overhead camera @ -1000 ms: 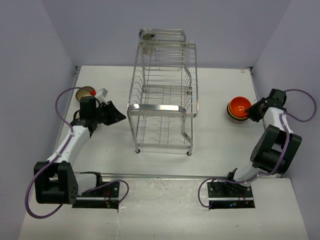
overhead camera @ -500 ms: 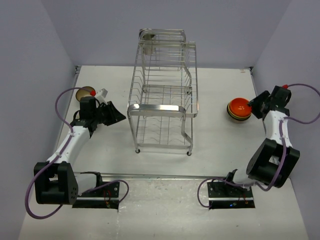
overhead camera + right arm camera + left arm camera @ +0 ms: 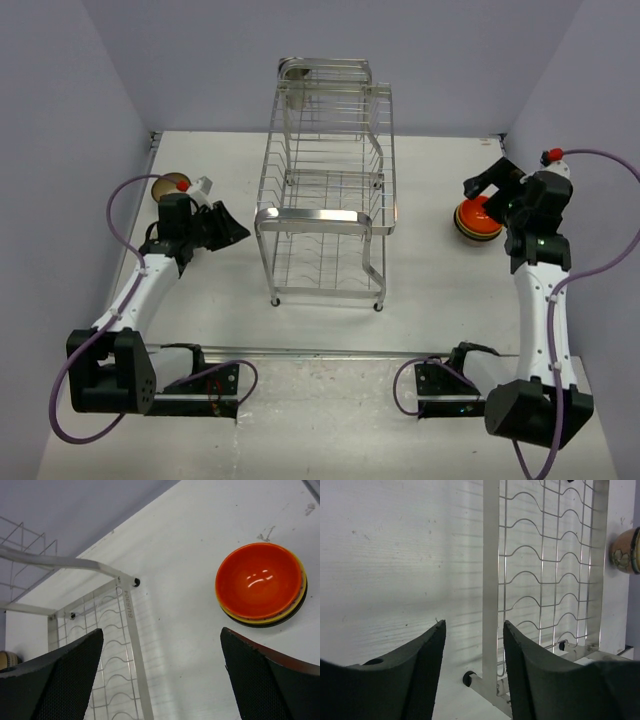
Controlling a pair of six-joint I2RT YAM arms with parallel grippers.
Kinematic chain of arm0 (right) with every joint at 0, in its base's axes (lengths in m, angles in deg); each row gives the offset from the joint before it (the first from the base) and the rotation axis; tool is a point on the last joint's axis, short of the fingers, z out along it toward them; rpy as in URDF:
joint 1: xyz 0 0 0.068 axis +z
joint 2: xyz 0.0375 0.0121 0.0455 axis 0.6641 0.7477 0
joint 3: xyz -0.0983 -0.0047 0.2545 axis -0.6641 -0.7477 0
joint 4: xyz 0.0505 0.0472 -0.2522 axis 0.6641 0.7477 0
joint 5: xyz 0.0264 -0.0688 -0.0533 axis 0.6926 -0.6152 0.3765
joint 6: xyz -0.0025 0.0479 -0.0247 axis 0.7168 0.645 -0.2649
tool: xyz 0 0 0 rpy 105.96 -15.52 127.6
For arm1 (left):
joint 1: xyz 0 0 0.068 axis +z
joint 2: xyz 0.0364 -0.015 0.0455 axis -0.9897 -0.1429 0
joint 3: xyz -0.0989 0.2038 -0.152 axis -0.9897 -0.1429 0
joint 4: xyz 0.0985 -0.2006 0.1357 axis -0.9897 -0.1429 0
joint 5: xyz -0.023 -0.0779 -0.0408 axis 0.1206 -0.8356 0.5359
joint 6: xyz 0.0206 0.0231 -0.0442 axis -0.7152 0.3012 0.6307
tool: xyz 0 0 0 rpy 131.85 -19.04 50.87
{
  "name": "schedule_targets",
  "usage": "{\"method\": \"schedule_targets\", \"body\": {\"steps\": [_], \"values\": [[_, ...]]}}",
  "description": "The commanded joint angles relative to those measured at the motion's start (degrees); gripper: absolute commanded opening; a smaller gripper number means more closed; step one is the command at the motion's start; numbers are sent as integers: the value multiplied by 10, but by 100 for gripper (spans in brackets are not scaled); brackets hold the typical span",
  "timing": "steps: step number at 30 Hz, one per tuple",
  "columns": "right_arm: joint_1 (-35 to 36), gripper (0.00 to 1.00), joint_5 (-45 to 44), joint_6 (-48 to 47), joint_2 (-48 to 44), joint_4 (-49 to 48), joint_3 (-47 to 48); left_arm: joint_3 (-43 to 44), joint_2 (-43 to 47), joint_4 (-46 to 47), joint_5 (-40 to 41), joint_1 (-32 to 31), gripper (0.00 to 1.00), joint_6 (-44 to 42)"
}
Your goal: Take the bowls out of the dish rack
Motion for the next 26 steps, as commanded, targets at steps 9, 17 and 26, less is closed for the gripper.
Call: {"method": "schedule_targets", "body": {"steps": [9, 17, 26], "values": [[100, 99, -4, -44, -118, 4, -94, 59, 28, -29, 46, -3, 92, -25], [112, 99, 8, -51, -260, 3, -143, 76, 54, -54, 72, -3, 100, -36], [125, 99, -10, -51, -322, 23, -166, 83, 105, -77, 122, -4, 100, -39]]}}
